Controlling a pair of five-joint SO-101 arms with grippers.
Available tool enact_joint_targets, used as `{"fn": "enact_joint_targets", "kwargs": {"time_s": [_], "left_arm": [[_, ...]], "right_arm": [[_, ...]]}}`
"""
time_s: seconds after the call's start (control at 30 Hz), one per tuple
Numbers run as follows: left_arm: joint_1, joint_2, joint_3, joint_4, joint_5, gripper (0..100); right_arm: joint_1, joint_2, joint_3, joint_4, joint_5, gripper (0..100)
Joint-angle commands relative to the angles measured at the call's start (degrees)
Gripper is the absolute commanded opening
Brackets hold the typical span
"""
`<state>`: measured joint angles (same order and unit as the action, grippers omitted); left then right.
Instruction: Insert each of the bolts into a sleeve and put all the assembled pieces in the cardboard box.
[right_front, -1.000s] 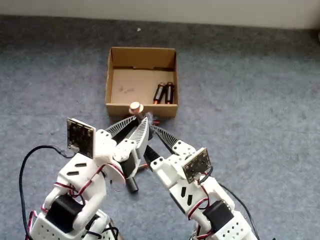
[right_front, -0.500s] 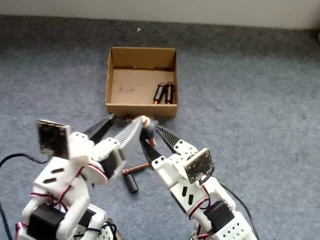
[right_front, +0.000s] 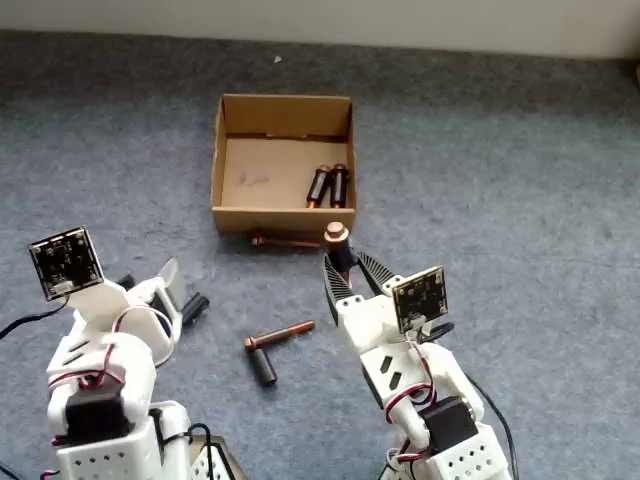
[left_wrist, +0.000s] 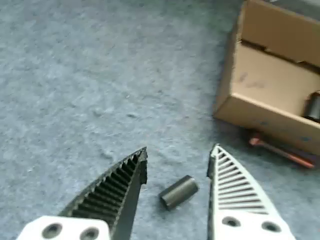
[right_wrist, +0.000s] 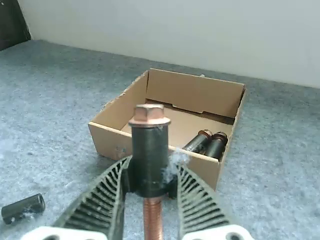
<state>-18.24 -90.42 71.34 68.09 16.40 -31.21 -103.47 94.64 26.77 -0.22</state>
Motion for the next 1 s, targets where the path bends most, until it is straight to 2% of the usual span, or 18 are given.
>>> {"fn": "enact_joint_targets", "kwargs": {"time_s": [0.0, 0.07, 0.23, 0.37, 0.47, 0.73, 0.97], "left_arm": [[-5.23, -0.57, 9.01, -9.93, -10.20, 5], [-5.14, -0.57, 13.76, -13.36, -13.36, 0], [-6.55, -0.57, 19.12, -19.43, -13.54, 2], [-6.90, -0.57, 19.47, -19.52, -13.54, 2], [-6.99, -0.48, 20.53, -19.87, -13.80, 2], [-6.99, -0.48, 20.70, -19.87, -13.80, 2], [-6.99, -0.48, 20.79, -19.87, -13.89, 2]], "right_arm": [[0.66, 1.71, -7.08, 0.04, 1.49, 0.4], [0.66, 7.87, -11.65, -0.04, 1.41, 0.4], [0.57, 31.78, -27.12, -0.31, 1.05, 0.4], [0.57, 50.68, -41.54, -1.54, 1.05, 0.5], [0.84, 63.16, -49.89, -7.96, 1.32, 0.5], [2.51, 92.70, -62.29, -21.14, 1.49, 0.5], [6.73, 110.37, -73.54, -22.73, 1.41, 0.7]]}}
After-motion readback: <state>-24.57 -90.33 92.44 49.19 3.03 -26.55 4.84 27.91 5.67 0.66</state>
